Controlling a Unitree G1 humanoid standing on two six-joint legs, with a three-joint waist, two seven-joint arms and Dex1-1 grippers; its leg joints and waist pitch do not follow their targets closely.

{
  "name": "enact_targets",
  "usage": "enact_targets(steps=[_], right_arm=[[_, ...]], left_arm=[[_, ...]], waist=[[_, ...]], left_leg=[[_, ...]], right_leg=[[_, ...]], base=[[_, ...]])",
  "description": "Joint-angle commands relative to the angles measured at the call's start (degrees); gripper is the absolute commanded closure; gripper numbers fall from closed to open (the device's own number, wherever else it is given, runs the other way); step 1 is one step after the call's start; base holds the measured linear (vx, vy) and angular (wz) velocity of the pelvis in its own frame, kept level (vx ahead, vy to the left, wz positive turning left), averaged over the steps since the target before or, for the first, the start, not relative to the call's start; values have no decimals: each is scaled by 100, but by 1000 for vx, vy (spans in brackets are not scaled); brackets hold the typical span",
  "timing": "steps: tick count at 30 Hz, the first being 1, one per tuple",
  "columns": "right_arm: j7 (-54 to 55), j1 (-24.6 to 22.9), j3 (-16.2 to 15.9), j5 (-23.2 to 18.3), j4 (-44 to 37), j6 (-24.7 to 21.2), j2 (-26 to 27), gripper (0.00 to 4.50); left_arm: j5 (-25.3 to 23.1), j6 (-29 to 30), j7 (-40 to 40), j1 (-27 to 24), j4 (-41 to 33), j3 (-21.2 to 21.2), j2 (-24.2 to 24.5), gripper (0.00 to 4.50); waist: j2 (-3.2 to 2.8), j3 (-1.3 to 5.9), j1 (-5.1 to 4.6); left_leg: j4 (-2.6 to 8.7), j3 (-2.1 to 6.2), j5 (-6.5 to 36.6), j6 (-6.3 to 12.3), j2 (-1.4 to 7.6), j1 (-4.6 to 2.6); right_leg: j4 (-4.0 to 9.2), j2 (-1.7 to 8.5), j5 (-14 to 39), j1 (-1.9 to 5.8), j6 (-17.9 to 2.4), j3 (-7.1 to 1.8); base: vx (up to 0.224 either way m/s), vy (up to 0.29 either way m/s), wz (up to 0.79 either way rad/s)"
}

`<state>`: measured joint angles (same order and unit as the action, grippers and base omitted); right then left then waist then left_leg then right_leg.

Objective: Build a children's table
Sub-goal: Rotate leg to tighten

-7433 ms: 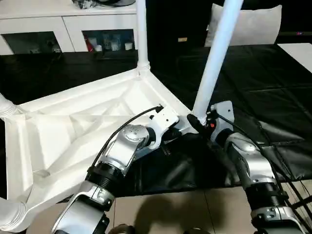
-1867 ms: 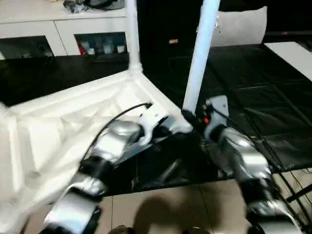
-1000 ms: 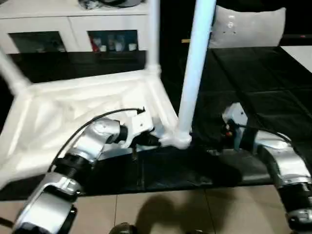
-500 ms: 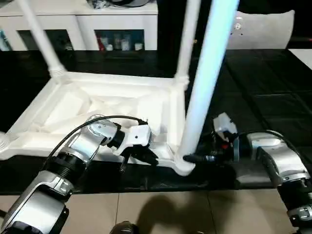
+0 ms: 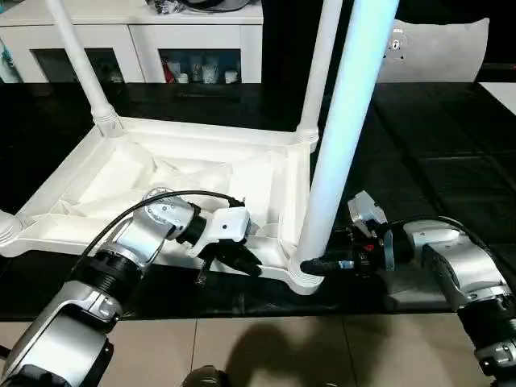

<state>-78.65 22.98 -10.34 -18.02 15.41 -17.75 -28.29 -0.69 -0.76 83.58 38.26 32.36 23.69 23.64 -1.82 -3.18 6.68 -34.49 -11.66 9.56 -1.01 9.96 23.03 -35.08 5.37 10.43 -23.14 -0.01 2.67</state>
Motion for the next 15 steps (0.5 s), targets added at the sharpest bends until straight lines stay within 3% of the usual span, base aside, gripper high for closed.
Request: enact_targets(steps=[1, 3, 4, 6, 8, 9, 12, 15], right_arm=[[359, -33, 94, -293, -169, -269, 267, 247], [836, -20, 173, -159, -74, -239, 454, 248], [1168, -6, 224, -60, -9, -218, 582, 249], [2333, 126, 434, 253, 328, -159, 1037, 250], [3068, 219, 523, 476, 548, -113, 1332, 251], [3151, 228, 536, 493, 569, -115, 1370, 251], [4119, 350, 695, 667, 776, -200, 1799, 252], [4952, 506, 923, 716, 963, -258, 2162, 253]], left_arm=[[33, 203, -514, 118, -117, -155, -244, 450], [15, 428, -864, 128, -108, -255, -376, 450], [4, 584, -1095, 136, -104, -323, -465, 450], [7, 1091, -1832, 170, -147, -516, -796, 450], [2, 1450, -2361, 228, -178, -638, -1100, 450], [1, 1483, -2417, 236, -175, -651, -1138, 450], [-79, 1751, -3074, 328, -121, -756, -1532, 450], [-103, 1903, -3728, 416, -25, -911, -1896, 450]], waist=[[101, 407, -36], [111, 394, -69], [88, 380, -99], [99, 382, -151], [109, 391, -253], [112, 398, -310], [123, 418, -413], [106, 460, -431]], left_leg=[[425, 138, 1347, 164, 355, -209], [437, 151, 1448, 77, 343, -197], [447, 163, 1610, -8, 327, -205], [452, 179, 1667, -117, 320, -209], [482, 216, 1618, -185, 306, -151], [476, 209, 1590, -175, 295, -167], [424, 175, 1326, 53, 261, -130], [370, 152, 941, 230, 240, -131]], right_leg=[[402, 352, 1415, 186, -1363, -205], [424, 362, 1659, 184, -1293, -204], [469, 368, 1950, 174, -1213, -200], [473, 366, 2117, 155, -1136, -201], [451, 361, 2073, 215, -1094, -172], [467, 343, 1943, 193, -1105, -171], [464, 332, 1425, 232, -1215, -185], [440, 313, 950, 243, -1347, -178]], base=[[0, 0, 0], [0, 0, 0], [0, 0, 0], [0, 0, 0], [0, 0, 0], [0, 0, 0], [0, 0, 0], [0, 0, 0]])
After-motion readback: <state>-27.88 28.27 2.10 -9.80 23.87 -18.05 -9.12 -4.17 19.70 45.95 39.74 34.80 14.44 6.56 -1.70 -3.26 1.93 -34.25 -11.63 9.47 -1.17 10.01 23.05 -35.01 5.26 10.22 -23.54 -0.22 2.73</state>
